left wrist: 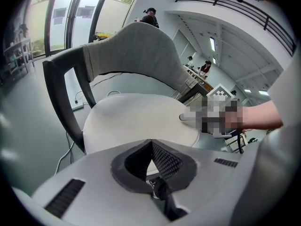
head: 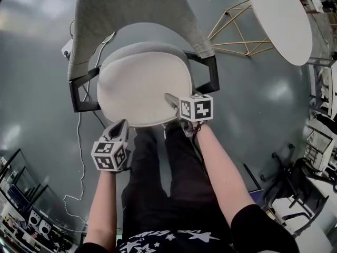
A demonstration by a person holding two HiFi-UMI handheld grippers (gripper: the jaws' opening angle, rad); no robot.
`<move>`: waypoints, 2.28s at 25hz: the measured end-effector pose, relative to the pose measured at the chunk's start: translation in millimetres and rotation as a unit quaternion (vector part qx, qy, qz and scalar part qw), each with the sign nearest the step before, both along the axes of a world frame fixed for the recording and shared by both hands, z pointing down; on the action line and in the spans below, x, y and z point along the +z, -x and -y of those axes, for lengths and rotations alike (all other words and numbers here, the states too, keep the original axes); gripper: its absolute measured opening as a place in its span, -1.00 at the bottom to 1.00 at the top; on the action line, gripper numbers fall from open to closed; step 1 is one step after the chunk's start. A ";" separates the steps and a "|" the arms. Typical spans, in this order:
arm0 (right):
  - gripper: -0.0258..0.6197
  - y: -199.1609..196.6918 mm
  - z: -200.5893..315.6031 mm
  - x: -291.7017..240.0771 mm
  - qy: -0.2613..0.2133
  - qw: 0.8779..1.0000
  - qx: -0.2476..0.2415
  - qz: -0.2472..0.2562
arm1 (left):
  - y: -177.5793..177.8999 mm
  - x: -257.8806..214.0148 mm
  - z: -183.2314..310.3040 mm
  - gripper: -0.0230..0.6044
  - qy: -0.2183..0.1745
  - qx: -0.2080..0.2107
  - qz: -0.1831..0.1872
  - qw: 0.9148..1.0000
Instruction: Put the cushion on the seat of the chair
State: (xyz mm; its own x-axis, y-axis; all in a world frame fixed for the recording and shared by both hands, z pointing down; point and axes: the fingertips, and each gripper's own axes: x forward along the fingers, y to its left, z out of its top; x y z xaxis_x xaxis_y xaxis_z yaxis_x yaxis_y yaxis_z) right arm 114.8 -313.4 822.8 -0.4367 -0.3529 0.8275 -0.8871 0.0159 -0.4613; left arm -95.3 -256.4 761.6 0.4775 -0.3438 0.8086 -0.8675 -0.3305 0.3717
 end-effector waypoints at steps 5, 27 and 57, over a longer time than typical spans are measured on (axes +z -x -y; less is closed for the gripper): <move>0.24 -14.6 -15.8 0.2 0.009 1.000 0.023 0.005 | -0.4 1.6 -1.2 -0.90 0.002 0.007 0.001 1.000; -0.82 0.2 -65.8 -121.6 -0.062 0.984 0.165 -0.002 | 2.3 -109.3 33.0 -0.90 -0.081 0.062 -0.077 0.992; -0.91 34.0 -149.1 -281.0 -0.195 0.978 0.030 0.060 | -7.3 -252.6 -58.1 -0.90 -0.210 0.029 -0.095 0.973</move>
